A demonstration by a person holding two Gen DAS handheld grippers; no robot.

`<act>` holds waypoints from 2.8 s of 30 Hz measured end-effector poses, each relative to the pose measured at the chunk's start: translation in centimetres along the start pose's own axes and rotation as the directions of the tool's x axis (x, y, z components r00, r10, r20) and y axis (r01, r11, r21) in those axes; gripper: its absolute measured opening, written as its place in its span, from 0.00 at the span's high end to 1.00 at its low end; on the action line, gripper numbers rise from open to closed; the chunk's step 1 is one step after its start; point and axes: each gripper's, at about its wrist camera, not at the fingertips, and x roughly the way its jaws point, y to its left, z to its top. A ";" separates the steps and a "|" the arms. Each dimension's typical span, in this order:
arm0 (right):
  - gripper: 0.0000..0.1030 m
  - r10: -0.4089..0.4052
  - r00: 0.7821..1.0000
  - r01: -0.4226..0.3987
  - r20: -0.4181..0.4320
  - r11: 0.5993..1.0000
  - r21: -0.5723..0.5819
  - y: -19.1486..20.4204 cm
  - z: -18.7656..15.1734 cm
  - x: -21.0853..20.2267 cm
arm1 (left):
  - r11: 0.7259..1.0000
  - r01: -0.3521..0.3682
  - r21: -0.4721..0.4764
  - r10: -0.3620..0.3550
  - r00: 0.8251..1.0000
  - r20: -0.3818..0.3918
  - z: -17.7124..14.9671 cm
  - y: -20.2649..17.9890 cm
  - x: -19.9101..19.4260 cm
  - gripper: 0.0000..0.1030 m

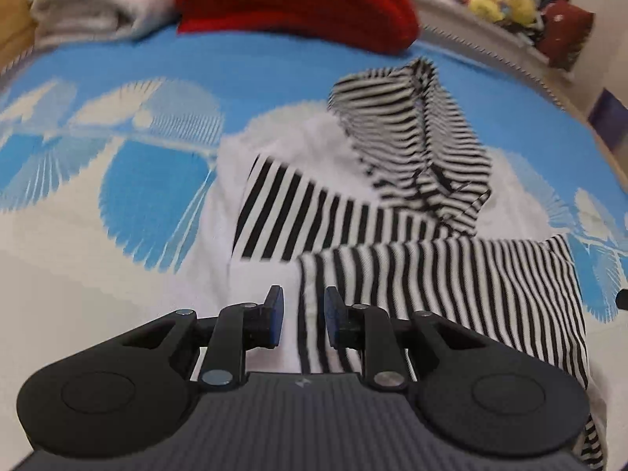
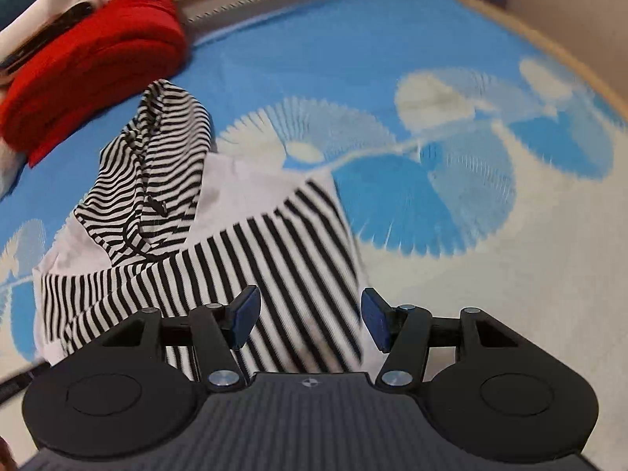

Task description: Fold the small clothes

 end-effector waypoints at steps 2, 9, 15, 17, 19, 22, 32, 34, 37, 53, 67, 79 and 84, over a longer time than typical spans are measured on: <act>0.43 -0.006 1.000 0.007 0.015 0.999 -0.042 -0.1 0.1 -0.6 | 1.000 0.007 0.010 -0.007 1.000 0.023 0.3 -0.4 -0.4 0.75; 0.43 -0.010 1.000 0.013 0.020 0.984 -0.175 -0.2 0.2 -1.2 | 0.993 0.026 0.114 -0.041 0.990 0.133 1.5 -1.5 -2.5 0.76; 0.43 -0.030 0.999 0.036 0.034 0.977 -0.211 -1.0 0.8 -1.4 | 0.981 0.058 0.182 -0.084 0.987 0.139 6.3 -2.7 -1.2 0.84; 0.43 -0.043 0.998 0.049 0.036 0.976 -0.213 -1.4 0.7 -1.2 | 0.977 0.061 0.206 -0.093 0.984 0.150 9.0 -3.5 0.1 0.84; 0.43 -0.057 0.998 0.064 0.037 0.973 -0.220 -1.9 0.6 -1.1 | 0.971 0.065 0.229 -0.103 0.982 0.160 11.8 -4.3 1.9 0.84; 0.43 -0.085 0.995 0.093 0.043 0.967 -0.237 -2.3 0.4 -0.8 | 0.961 0.041 0.275 -0.090 0.982 0.168 15.9 -5.8 5.8 0.85; 0.43 -0.108 0.994 0.109 0.019 0.961 -0.255 -2.0 0.2 1.0 | 0.977 0.058 0.206 -0.080 0.992 0.096 27.4 -7.4 21.0 0.88; 0.43 -0.115 0.993 0.115 0.016 0.958 -0.263 -1.8 0.1 1.3 | 0.984 0.073 0.162 -0.088 0.993 0.083 28.9 -7.3 23.2 0.88; 0.43 -0.129 0.992 0.126 0.005 0.959 -0.253 -1.9 0.1 2.0 | 0.989 0.071 0.131 -0.081 0.994 0.069 30.6 -7.3 26.3 0.71; 0.43 -0.122 0.992 0.120 0.004 0.962 -0.245 -0.8 0.6 2.7 | 0.952 0.131 0.277 -0.136 0.991 -0.002 31.7 -11.0 30.8 0.98; 0.45 -0.041 0.995 0.051 0.093 0.993 -0.106 -1.6 2.3 -1.3 | 0.690 0.378 0.617 -0.519 0.853 0.058 13.7 -9.1 0.4 0.99; 0.59 0.167 0.981 -0.176 0.103 0.981 0.078 -3.0 2.1 -3.4 | 0.870 0.442 0.218 -0.447 0.894 -0.030 1.7 0.6 -7.8 0.78; 0.56 0.209 0.976 -0.203 -0.060 0.975 0.096 -1.9 0.5 -0.3 | 0.943 0.282 -0.177 -0.315 0.929 -0.196 2.0 0.6 0.1 0.68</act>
